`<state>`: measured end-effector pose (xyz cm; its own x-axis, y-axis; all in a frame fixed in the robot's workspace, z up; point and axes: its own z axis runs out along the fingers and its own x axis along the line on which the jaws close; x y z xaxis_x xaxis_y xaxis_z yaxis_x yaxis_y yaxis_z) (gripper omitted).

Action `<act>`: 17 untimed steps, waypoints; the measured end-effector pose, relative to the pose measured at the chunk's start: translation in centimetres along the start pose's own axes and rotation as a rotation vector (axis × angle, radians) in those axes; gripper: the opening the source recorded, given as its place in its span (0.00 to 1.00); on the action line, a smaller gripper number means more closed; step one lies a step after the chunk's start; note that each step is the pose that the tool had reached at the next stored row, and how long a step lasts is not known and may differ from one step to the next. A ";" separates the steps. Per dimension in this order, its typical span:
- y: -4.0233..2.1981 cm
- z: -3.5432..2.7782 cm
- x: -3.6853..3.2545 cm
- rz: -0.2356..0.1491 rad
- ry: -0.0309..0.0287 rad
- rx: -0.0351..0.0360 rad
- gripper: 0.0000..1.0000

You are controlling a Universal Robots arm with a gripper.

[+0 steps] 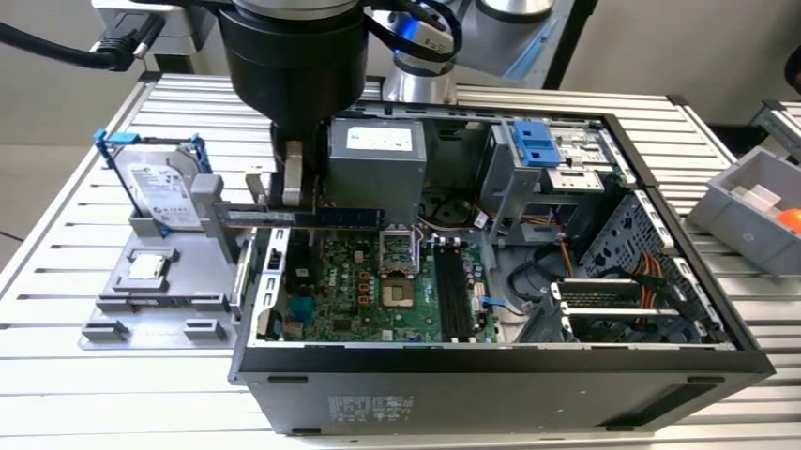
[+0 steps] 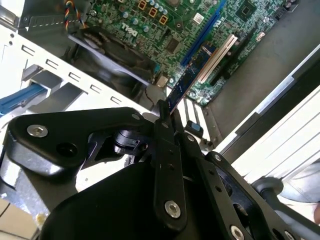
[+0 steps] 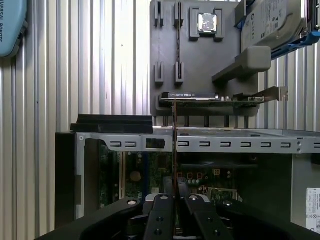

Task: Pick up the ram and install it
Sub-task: 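Pick up the ram and move it above insertion slot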

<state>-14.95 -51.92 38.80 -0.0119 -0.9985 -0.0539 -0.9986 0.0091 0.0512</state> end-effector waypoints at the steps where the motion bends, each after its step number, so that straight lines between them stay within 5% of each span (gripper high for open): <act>1: -0.04 0.00 0.00 0.000 0.0000 0.0000 0.00; 17: -0.62 -0.03 -0.01 0.000 0.0001 0.0000 0.00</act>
<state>-14.33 -51.92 38.80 -0.0120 -0.9985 -0.0538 -0.9986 0.0093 0.0512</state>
